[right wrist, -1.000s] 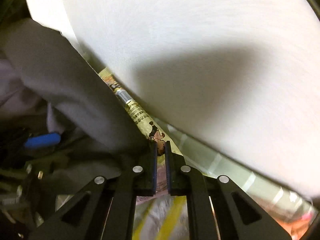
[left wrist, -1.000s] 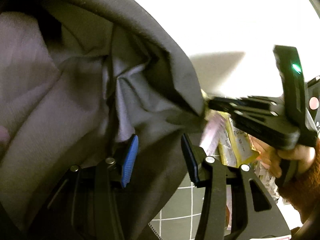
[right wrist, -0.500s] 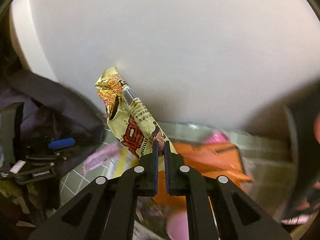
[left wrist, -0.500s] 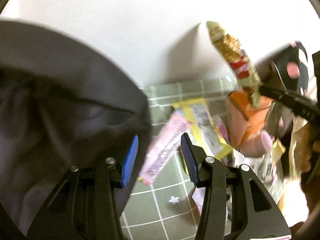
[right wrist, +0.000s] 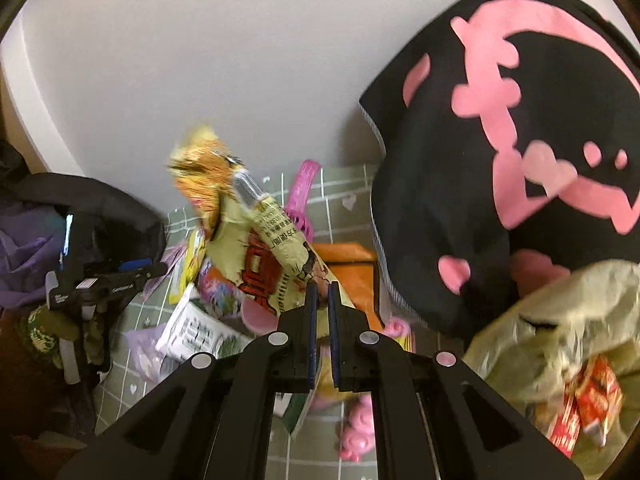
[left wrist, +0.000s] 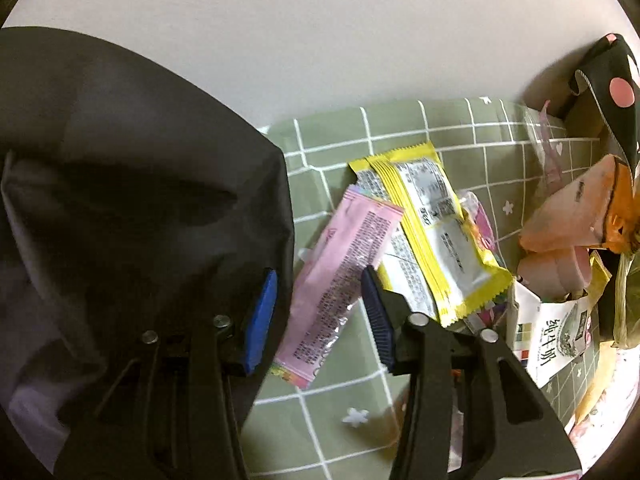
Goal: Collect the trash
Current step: 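Grasp the pink wrapper with the left tool while the right tool grasps a yellow chip bag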
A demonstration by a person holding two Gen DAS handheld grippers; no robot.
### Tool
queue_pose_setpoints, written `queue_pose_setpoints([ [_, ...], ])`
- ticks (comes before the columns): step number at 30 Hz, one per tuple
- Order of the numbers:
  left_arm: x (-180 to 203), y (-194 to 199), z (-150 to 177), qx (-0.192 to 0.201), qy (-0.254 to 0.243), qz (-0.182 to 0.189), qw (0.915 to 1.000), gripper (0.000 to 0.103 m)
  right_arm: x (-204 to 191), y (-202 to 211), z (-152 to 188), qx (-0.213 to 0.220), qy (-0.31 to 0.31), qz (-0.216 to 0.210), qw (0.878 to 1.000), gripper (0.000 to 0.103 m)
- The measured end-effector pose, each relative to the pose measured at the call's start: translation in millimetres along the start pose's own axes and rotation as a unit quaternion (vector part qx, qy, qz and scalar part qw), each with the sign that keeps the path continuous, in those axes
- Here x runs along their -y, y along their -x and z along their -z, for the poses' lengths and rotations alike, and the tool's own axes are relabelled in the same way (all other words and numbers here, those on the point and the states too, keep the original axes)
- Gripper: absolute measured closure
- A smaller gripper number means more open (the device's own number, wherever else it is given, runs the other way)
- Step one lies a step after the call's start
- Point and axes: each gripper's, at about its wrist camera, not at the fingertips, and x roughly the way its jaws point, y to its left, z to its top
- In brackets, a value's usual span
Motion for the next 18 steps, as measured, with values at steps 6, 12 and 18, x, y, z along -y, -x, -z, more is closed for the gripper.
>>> queue_pose_setpoints([
  [6,-0.6,5.0,2.8,-0.01,0.027,0.014,0.9995,0.101,-1.8,-3.0,25.3,-0.034,0.0,-0.02,0.999,0.096],
  [12,-5.8,33.1,5.0,0.016,0.039,0.036,0.9984,0.103,-8.5,-11.8,44.6,-0.04,0.004,-0.04,0.998,0.095],
  [18,6.3,52.6,7.1,0.032,0.027,0.043,0.9982,0.103,-29.3,-18.9,55.7,-0.034,0.018,-0.062,0.997,0.067],
])
